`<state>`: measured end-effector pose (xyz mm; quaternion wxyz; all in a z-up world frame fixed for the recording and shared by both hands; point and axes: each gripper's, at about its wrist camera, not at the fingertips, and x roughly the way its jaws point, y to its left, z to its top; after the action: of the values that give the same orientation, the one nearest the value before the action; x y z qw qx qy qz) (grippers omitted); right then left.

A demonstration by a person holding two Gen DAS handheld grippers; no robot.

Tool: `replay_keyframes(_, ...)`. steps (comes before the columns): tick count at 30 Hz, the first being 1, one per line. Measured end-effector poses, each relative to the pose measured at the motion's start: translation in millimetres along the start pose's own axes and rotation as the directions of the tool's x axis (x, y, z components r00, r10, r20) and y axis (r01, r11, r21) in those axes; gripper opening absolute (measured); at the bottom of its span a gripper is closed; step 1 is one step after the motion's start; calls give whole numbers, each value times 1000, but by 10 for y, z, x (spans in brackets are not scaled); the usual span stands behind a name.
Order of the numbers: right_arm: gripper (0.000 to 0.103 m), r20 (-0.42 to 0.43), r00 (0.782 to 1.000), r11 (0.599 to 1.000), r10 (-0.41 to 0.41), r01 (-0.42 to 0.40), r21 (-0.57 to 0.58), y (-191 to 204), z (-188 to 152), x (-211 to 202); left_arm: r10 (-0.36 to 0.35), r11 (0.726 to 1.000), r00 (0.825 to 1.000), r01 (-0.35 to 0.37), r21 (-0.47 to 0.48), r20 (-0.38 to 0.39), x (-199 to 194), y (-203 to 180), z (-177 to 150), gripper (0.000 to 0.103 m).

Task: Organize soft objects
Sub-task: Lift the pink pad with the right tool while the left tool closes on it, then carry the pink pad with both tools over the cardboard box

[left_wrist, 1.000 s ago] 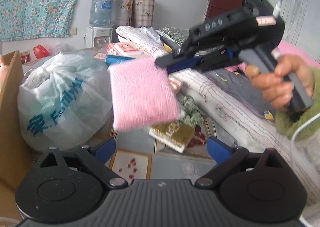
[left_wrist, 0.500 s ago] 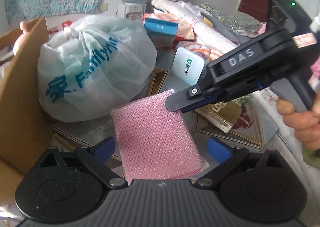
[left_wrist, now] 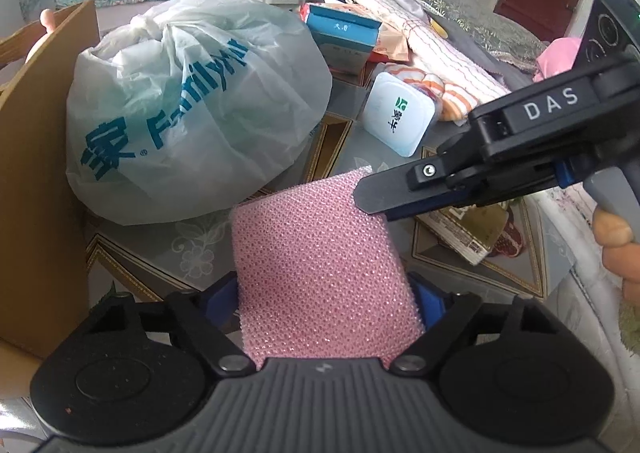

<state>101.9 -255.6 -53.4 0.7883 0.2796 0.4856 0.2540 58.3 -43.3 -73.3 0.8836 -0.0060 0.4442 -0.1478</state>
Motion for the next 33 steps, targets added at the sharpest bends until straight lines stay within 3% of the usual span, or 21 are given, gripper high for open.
replay_keyframes(4,18,33,999,999,22,-21,-28,121,-21,-143,6,1000,999,-6,9,36,-155,-53,14,87)
replay_keyframes(9,18,97,994,993,57,-47,-105,428,-34,-443,12,999,990,-17,30,138,-540,-116,90,87)
replay_keyframes(14,18,160,978,969,134,-95,-229,905,52,-688,57,997,962,-69,38,267,-1008,-79,213,87)
replay_keyframes(19,18,123,963,921,241,-187,-342,1477,336,-535,164,986,932,-169,-13,323,-1406,218,388,87)
replay_keyframes(22,18,63,956,898,287,-245,-367,1810,607,-244,227,974,926,-220,-57,300,-1594,549,533,87)
replay_keyframes(26,18,-47,954,892,296,-294,-343,2197,989,336,302,952,930,-283,-114,210,-1653,1103,735,87)
replay_keyframes(28,18,-103,954,896,283,-301,-326,2397,1106,639,336,938,930,-316,-140,148,-1591,1381,813,87)
replay_keyframes(33,19,-189,964,911,185,-241,-334,2711,1281,1410,343,917,939,-335,-218,-3,-1321,2010,948,87)
